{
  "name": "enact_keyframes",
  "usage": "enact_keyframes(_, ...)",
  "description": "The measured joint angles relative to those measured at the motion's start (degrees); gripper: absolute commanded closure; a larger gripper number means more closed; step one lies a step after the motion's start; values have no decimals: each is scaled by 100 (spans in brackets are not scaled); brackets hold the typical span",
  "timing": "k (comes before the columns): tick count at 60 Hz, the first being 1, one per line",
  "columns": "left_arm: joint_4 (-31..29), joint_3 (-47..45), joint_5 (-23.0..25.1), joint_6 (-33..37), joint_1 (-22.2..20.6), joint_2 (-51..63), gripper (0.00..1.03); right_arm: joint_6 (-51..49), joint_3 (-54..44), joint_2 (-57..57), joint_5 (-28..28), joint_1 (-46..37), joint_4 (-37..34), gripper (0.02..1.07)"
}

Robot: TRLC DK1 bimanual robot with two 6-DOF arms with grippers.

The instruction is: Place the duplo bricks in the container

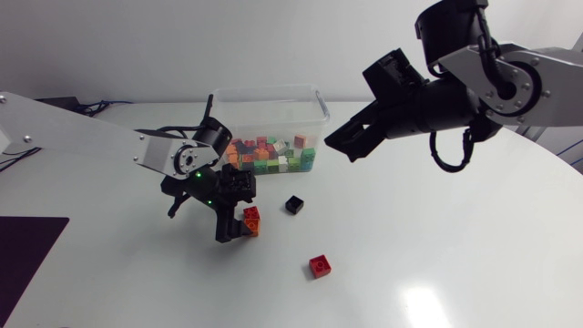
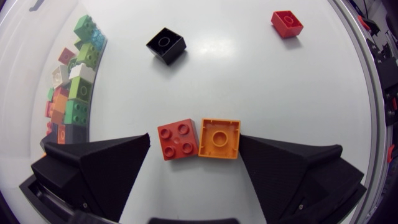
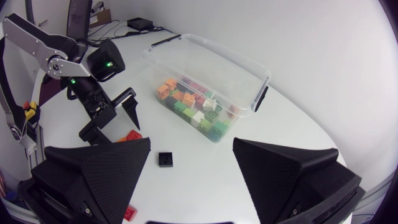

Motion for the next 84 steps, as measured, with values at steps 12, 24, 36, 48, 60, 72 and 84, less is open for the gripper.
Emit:
enact_keyframes(12,-4,146,-57,9,0,188,5,-87,-343,-354,-20,0,-42,11)
enact_keyframes(24,-275,428,-76,9,0,385,16,-109,-549,-520,-109,0,-83,11)
enact_keyframes(36,-713,662,-72,39,-2,577,54,-109,-734,-680,-151,0,-256,11)
enact_keyframes(48,-782,706,2,98,-2,575,68,-315,-1080,-802,-153,157,-656,11)
enact_keyframes(60,-927,667,177,140,-76,468,68,-1130,-1657,-817,-155,603,-1117,10)
enact_keyframes(72,-1290,623,348,140,-81,-313,68,-2133,-1792,-699,-153,828,-1241,7)
enact_keyframes(84,-1425,555,409,42,-81,-1342,68,-3246,-1753,199,-151,833,-1222,7)
